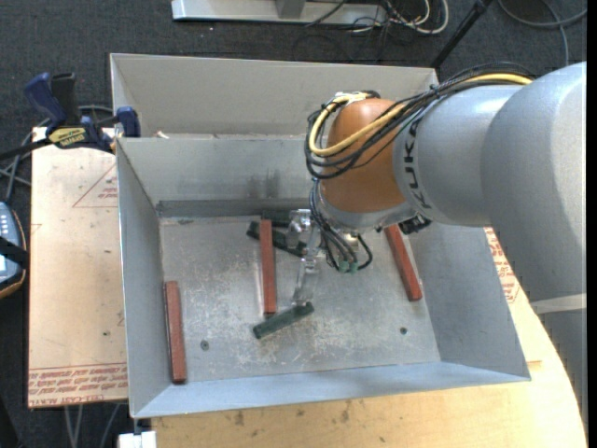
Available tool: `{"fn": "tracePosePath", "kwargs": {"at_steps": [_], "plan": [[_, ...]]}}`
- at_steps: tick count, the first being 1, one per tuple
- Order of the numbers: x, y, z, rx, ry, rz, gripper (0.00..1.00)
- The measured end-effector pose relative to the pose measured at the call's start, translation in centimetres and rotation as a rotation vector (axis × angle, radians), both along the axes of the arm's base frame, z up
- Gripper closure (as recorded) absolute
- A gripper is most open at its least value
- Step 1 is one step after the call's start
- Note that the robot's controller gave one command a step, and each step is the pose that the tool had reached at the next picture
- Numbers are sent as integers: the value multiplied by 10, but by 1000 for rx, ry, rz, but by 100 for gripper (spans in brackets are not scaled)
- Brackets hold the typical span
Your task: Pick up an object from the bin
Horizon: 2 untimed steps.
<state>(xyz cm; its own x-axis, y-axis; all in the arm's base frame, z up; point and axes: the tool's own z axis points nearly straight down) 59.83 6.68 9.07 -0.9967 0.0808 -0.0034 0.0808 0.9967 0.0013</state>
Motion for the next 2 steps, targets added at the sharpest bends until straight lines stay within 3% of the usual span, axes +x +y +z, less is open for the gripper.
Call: {"fn": "tracePosePath", "kwargs": {"at_steps": [1,2], "plan": [[-28,-71,-20,-1,1,177,100],[-28,-70,-20,0,1,177,0]]}}
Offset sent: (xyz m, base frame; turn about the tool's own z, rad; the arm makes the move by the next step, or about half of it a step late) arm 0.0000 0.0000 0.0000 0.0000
